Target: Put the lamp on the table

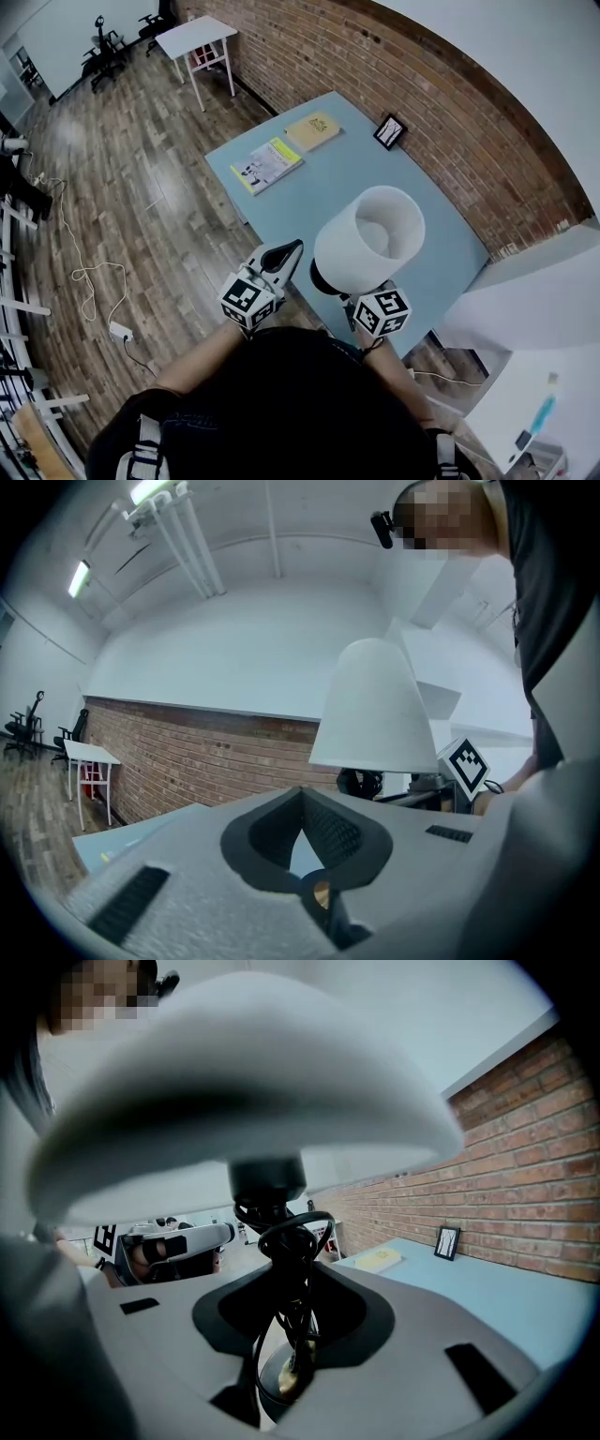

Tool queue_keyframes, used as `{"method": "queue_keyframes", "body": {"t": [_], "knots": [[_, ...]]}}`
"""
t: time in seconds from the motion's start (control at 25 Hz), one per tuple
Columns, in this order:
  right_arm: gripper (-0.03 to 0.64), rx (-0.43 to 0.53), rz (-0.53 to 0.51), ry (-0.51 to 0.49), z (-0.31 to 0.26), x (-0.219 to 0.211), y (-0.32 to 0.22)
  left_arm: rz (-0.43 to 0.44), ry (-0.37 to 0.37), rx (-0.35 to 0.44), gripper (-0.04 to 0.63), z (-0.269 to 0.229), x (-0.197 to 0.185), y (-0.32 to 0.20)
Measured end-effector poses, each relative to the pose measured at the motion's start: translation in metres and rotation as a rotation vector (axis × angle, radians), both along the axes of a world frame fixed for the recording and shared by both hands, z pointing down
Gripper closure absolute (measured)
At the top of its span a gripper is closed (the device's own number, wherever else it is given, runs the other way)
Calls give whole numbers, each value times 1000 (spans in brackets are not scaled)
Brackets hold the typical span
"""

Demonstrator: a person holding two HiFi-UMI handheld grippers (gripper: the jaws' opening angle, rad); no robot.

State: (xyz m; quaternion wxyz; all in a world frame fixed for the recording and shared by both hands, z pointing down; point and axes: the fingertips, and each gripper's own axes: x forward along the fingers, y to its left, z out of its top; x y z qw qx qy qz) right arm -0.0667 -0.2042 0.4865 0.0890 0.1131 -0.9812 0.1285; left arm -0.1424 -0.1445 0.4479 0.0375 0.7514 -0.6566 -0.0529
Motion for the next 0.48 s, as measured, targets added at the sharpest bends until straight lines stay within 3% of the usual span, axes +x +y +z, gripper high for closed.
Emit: {"method": "queue_keyframes", "body": {"t": [0.48], "knots": [[506, -49, 70, 3, 15, 60, -58, 80, 1, -39, 586, 11, 56, -70]]}}
